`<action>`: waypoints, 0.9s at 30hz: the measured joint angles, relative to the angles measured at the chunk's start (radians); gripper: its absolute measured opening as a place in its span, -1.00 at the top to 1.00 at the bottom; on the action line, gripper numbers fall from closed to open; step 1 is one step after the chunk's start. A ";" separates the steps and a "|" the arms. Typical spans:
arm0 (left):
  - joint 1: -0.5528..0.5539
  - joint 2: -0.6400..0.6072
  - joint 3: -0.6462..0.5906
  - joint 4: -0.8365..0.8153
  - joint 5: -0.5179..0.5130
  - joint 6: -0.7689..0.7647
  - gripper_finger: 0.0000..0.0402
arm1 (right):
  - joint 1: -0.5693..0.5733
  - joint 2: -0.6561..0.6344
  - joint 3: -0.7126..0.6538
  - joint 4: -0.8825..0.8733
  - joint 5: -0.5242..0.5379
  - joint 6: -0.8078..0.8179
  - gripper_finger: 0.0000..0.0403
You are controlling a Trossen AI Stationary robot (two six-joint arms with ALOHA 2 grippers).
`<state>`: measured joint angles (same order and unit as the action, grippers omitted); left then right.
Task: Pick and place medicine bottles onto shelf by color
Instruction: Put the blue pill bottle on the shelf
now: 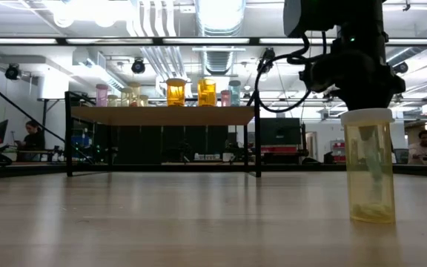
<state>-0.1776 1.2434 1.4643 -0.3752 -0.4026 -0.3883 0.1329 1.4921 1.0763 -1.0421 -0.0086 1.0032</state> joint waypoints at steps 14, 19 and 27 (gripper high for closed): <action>0.002 0.000 -0.010 -0.002 -0.026 -0.023 0.20 | -0.035 0.000 0.071 0.001 0.033 -0.131 0.96; 0.007 0.000 -0.010 -0.002 -0.076 -0.016 0.20 | -0.035 0.000 0.125 0.002 0.040 -0.235 0.96; 0.019 0.000 -0.010 0.000 -0.093 -0.023 0.20 | 0.017 -0.001 0.104 0.001 -0.148 -0.591 0.61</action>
<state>-0.1591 1.2434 1.4544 -0.3756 -0.4960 -0.4117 0.1502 1.4910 1.1807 -1.0412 -0.1564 0.4120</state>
